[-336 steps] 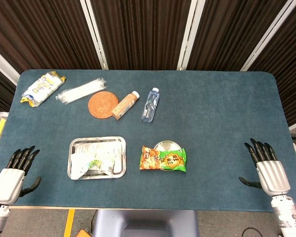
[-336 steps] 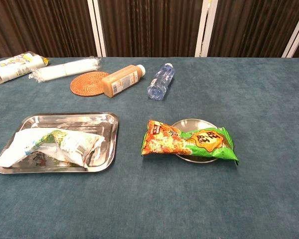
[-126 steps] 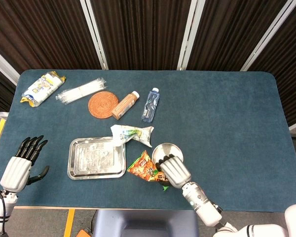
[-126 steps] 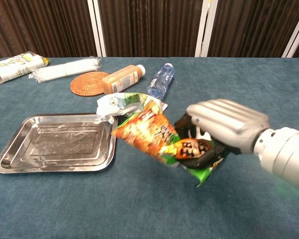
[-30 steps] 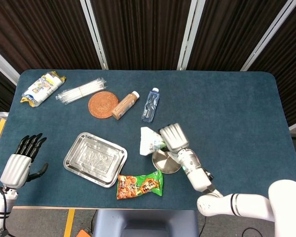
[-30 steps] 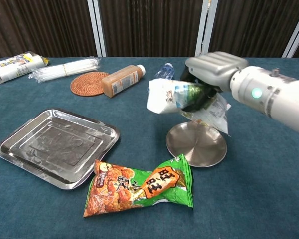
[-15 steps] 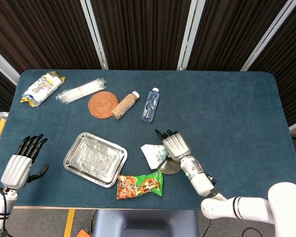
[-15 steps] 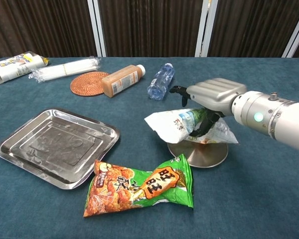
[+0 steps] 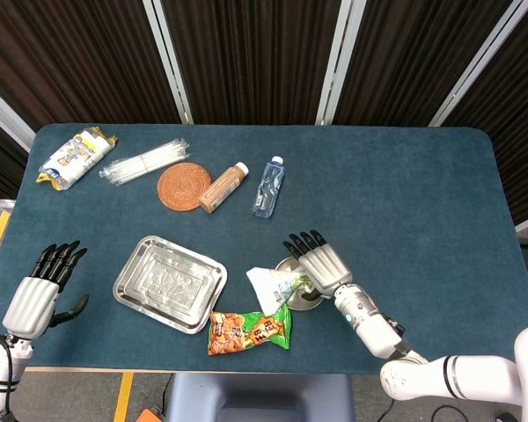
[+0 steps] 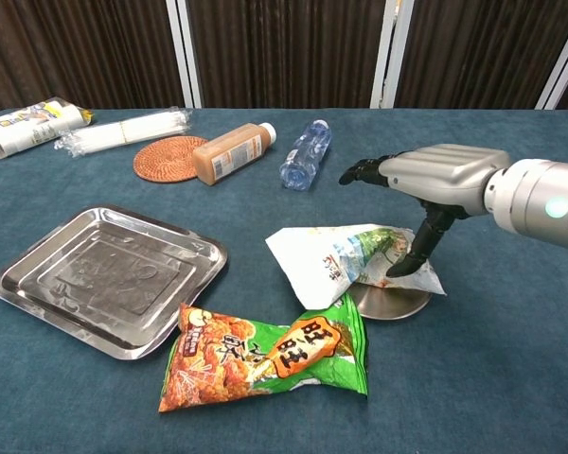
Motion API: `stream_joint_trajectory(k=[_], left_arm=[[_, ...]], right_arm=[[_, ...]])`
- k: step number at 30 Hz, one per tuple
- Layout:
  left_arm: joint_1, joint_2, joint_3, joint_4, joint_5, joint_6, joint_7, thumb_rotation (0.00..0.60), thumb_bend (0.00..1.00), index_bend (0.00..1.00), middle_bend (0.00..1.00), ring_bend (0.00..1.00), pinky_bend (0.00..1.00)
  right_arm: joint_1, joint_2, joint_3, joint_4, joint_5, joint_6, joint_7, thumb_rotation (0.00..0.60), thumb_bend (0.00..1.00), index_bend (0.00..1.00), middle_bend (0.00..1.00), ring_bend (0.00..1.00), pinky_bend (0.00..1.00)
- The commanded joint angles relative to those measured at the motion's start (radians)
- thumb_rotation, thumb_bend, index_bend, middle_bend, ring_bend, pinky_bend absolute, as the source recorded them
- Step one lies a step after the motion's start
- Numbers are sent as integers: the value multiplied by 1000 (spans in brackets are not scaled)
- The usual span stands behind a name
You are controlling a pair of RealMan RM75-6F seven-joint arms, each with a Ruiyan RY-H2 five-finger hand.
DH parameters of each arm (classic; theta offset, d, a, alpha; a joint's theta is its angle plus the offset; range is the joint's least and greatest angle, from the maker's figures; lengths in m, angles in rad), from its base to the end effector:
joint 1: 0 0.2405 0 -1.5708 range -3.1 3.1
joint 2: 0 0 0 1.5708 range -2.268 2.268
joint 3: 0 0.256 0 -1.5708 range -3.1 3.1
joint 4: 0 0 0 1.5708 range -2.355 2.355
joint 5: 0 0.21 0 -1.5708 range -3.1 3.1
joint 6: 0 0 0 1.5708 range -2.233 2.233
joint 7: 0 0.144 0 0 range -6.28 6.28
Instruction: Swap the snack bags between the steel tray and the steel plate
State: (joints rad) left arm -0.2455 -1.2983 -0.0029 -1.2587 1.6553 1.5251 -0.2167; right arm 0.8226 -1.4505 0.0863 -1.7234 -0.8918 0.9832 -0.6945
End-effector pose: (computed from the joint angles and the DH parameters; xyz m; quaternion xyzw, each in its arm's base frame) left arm -0.3102 0.2261 0.1225 -0.6605 -0.3236 -0.4604 0.4971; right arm -0.1300 -0.3144 -0.0118 0.8072 -0.3241 0.2729 0.4110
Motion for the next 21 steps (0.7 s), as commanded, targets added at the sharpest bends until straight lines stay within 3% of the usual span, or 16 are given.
stream_joint_trajectory(k=[1, 5, 9, 14, 21], left_arm=[[2, 6, 6, -8, 10, 6, -10, 600, 359, 0, 15, 0, 9], [2, 23, 42, -34, 67, 23, -51, 600, 359, 0, 11, 0, 10], [-2, 36, 92, -59, 145, 32, -67, 600, 359, 0, 9, 0, 12], [-24, 37, 151, -127, 243, -1, -16, 600, 359, 0, 0, 0, 16], [-102, -8, 185, -243, 314, -146, 58, 600, 356, 0, 0, 0, 30]], right_arm=[[-29, 51, -5, -62, -29, 17, 54, 600, 111, 0, 55, 0, 113], [-184, 125, -74, -115, -296, 217, 226, 600, 109, 0, 32, 0, 96], [-345, 154, -177, -38, -503, 409, 411, 600, 109, 0, 22, 0, 82], [-472, 153, -238, 98, -578, 515, 546, 600, 109, 0, 22, 0, 74], [-542, 159, -223, 173, -597, 550, 665, 600, 107, 0, 21, 0, 69]])
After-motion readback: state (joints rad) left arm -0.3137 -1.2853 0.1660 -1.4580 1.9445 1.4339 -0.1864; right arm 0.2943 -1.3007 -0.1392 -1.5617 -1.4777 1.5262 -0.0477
